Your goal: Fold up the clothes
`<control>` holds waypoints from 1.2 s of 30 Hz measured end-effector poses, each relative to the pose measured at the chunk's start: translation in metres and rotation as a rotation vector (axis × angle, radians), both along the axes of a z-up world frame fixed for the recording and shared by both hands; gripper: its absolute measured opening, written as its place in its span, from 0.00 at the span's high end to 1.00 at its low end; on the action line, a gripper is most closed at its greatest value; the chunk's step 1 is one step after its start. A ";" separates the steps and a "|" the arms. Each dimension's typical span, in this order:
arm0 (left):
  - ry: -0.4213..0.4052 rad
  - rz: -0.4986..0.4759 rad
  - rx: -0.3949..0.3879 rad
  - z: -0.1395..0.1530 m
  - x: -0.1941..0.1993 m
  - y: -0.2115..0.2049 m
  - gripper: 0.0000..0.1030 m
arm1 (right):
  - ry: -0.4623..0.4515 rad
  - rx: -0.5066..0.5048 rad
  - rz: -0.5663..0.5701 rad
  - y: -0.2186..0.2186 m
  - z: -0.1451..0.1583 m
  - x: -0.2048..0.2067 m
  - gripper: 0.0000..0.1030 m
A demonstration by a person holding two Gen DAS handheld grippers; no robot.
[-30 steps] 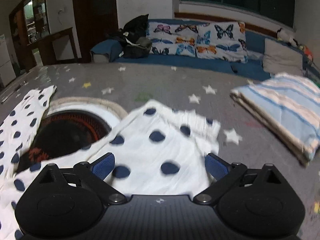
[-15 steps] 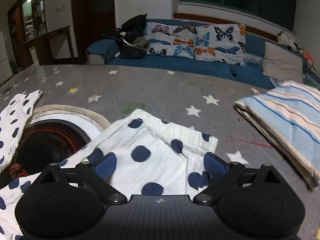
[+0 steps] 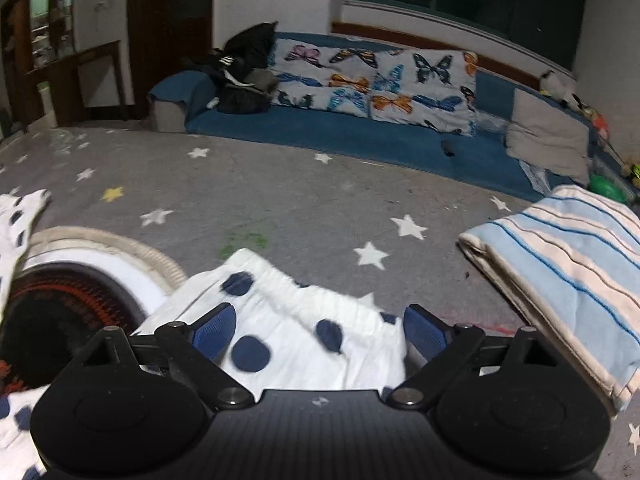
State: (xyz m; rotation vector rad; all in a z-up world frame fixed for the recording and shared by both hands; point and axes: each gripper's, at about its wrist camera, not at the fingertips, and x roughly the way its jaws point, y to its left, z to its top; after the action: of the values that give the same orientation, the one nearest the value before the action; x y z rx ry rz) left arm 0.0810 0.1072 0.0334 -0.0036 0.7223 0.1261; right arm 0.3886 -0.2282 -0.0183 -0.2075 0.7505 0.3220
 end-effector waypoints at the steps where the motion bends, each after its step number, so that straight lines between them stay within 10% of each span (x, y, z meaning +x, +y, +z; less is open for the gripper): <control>1: 0.000 -0.006 -0.002 0.001 0.005 -0.001 0.59 | 0.003 0.004 -0.017 -0.002 0.000 0.003 0.10; 17: 0.014 -0.113 -0.008 -0.016 0.049 -0.031 0.58 | 0.039 0.057 0.238 -0.013 0.032 -0.099 0.17; 28: 0.020 -0.104 0.028 -0.030 0.051 -0.033 0.59 | 0.066 0.066 0.341 0.003 0.010 -0.178 0.52; 36: 0.008 -0.087 0.032 -0.032 0.046 -0.027 0.58 | 0.056 0.035 0.306 -0.020 0.009 -0.202 0.56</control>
State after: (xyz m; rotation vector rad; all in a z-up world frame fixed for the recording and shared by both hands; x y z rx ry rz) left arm 0.1267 0.0804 0.0015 0.0589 0.7272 0.0546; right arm 0.1868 -0.2482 -0.0090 -0.2819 0.7684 0.6330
